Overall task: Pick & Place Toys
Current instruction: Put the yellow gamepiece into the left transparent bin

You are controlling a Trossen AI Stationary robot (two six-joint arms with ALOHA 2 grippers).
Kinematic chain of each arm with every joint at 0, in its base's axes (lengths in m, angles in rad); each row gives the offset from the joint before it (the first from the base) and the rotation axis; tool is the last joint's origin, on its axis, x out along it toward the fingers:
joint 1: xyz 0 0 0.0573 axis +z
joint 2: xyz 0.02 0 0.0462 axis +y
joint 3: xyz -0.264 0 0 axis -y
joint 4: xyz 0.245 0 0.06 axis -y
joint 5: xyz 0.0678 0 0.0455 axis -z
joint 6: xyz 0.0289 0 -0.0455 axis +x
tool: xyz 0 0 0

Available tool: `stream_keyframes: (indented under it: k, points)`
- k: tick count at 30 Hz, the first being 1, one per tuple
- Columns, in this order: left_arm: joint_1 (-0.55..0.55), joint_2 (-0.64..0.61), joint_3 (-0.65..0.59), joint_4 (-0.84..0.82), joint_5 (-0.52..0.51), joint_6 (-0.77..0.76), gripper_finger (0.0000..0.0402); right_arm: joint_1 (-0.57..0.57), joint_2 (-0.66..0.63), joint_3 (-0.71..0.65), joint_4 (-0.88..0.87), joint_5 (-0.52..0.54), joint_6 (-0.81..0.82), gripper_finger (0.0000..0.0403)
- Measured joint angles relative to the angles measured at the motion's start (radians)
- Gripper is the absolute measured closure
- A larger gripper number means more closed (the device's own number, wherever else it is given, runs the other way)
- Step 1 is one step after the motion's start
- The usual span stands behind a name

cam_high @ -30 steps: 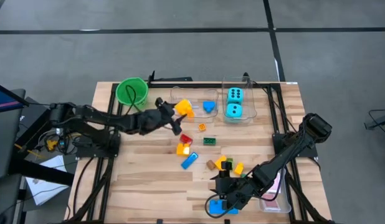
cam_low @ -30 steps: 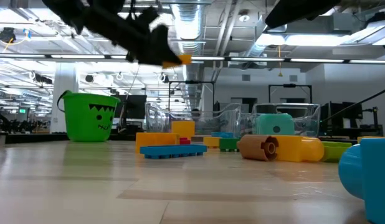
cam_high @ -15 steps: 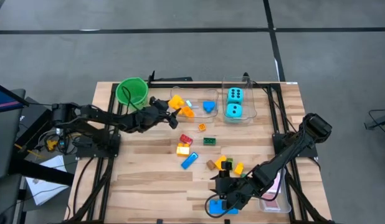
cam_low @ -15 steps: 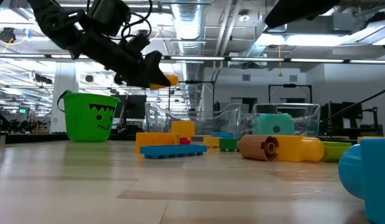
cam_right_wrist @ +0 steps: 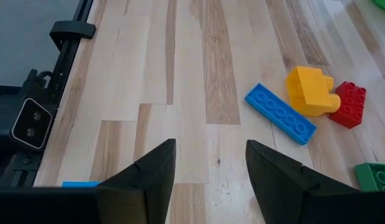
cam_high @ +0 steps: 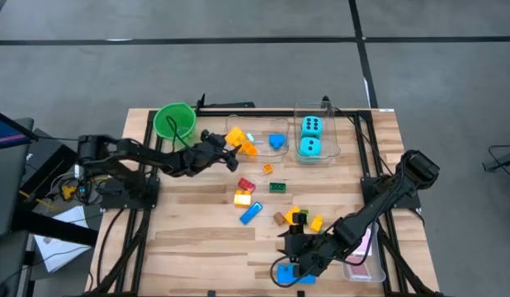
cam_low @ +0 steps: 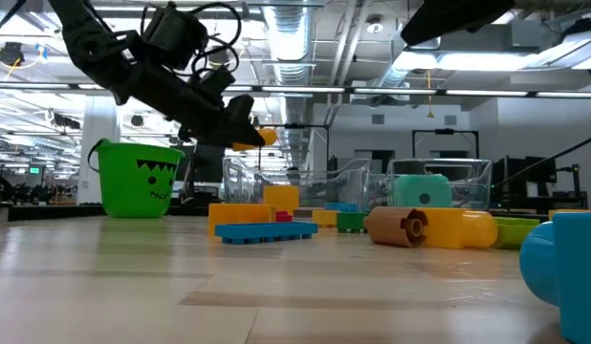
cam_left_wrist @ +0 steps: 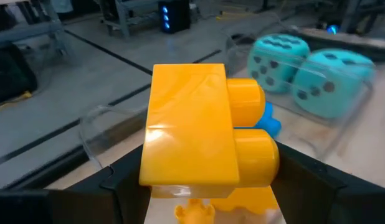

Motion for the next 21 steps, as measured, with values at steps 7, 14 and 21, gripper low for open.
stream_keyframes:
  k: [7, 14, 21]
  points:
    - [0.034, 0.026, 0.000, 0.033, 0.019, -0.002, 0.0137, 0.000, 0.000, 0.000, -0.004, 0.000, -0.002, 0.0217]
    - [0.037, 0.026, 0.000, 0.032, 0.019, -0.002, 0.0128, 0.000, 0.000, 0.000, -0.003, 0.000, -0.002, 0.0217]
    - [0.037, 0.026, 0.000, 0.031, 0.027, -0.005, 0.0121, 0.000, 0.000, 0.000, -0.003, 0.000, -0.002, 0.0217]
